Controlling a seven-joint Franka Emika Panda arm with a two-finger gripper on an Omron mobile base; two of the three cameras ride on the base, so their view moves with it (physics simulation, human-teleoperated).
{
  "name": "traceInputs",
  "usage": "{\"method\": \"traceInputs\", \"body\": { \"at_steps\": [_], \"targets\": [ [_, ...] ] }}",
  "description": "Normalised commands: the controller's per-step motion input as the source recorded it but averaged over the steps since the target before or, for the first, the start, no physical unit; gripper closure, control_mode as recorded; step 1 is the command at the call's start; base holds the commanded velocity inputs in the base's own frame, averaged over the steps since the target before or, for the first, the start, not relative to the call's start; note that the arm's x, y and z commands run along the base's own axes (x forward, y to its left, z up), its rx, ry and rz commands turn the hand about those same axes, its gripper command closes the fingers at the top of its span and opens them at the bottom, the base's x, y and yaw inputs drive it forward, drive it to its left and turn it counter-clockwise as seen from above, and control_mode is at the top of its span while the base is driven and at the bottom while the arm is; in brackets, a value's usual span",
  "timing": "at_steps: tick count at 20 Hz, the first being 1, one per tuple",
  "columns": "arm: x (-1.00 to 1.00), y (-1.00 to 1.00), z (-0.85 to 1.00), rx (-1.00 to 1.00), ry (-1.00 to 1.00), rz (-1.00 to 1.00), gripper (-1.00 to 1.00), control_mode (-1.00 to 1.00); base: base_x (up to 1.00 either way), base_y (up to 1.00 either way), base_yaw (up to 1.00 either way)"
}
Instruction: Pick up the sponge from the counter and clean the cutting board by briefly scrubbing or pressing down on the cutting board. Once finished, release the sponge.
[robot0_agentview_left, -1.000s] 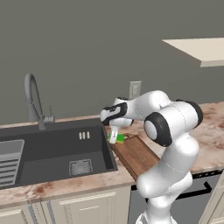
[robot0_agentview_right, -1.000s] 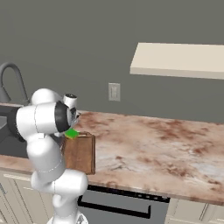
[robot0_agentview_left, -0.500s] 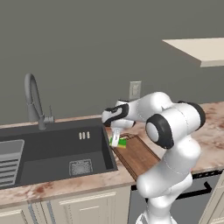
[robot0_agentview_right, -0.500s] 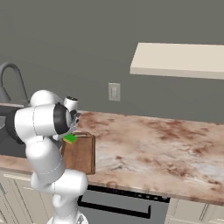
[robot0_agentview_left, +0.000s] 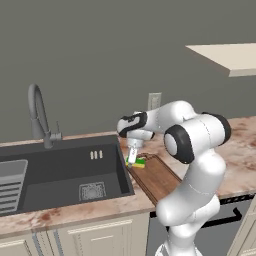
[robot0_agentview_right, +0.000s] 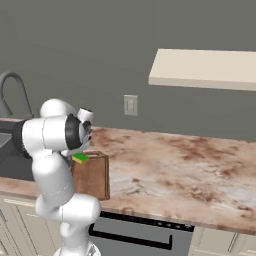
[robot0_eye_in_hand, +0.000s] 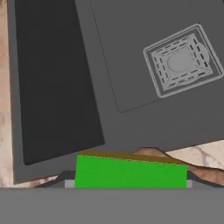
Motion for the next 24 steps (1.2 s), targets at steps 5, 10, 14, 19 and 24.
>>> {"method": "traceInputs", "body": {
  "at_steps": [5, 10, 14, 19, 24],
  "targets": [
    [-0.88, 0.00, -0.37, 0.00, 0.08, 0.02, 1.00, -1.00, 0.00, 0.00, 0.00],
    [-1.00, 0.00, -0.36, 0.00, -0.10, 0.00, 1.00, -1.00, 0.00, 0.00, 0.00],
    [-0.79, -0.05, -0.16, 0.00, -0.13, 0.00, 1.00, -1.00, 0.00, 0.00, 0.00],
    [-0.67, -0.31, -0.15, 0.04, 0.00, 0.00, 1.00, -1.00, 0.00, 0.00, 0.00],
    [-0.83, -0.39, -0.25, 0.10, 0.00, 0.00, 1.00, -1.00, 0.00, 0.00, 0.00]
  ]
}}
